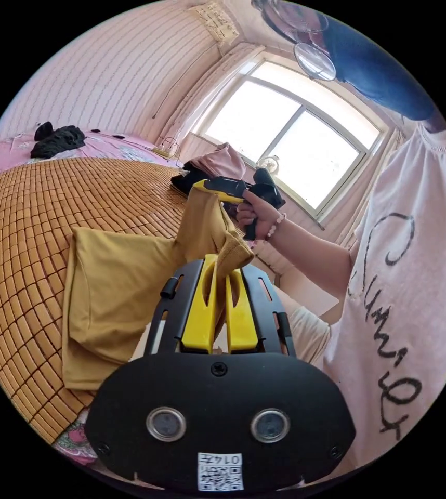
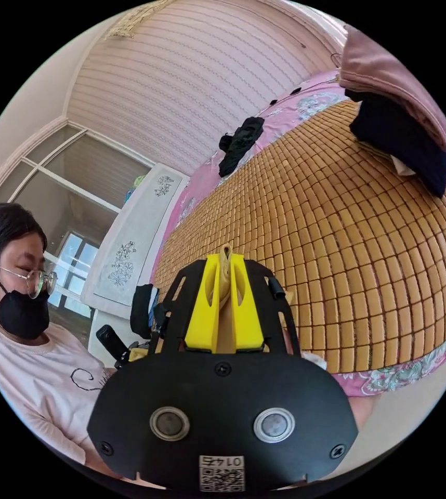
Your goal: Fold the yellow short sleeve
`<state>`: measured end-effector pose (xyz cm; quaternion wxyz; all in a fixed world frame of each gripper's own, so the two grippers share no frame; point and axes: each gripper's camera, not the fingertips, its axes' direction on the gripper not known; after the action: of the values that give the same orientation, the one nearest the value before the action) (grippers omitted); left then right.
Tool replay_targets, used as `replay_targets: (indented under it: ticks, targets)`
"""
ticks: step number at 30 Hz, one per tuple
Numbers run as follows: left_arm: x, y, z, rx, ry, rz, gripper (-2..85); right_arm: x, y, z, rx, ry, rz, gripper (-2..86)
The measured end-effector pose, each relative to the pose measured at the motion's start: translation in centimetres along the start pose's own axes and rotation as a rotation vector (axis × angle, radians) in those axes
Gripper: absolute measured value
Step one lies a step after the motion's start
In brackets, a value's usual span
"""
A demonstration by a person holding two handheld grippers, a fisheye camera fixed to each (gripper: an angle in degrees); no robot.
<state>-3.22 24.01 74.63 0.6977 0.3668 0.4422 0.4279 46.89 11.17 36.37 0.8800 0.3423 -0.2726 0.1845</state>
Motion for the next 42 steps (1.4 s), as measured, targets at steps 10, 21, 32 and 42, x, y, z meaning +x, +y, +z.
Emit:
replay_targets:
  ticks: [10,21,32,42]
  targets:
    - [-7.3,5.2,-9.8,-0.143,-0.43,-0.384,3.4,-7.7,-2.5,20.2,-0.362,0.153,-0.225,8.7]
    - [-6.4,3.4,-9.5,-0.15,-0.499,-0.413,10.5,-11.4,-1.8,28.9,-0.568,0.355,-0.459,13.1]
    - [-2.3,3.2,-7.4,-0.29,-0.556,-0.257,3.1,-12.1,-0.1,29.0,-0.607,0.191,-0.525,3.6]
    - [8.3,0.8,-14.3,-0.173,-0.539,-0.025,1.9,-16.4,3.5,14.4,-0.289,0.046,-0.426,1.5]
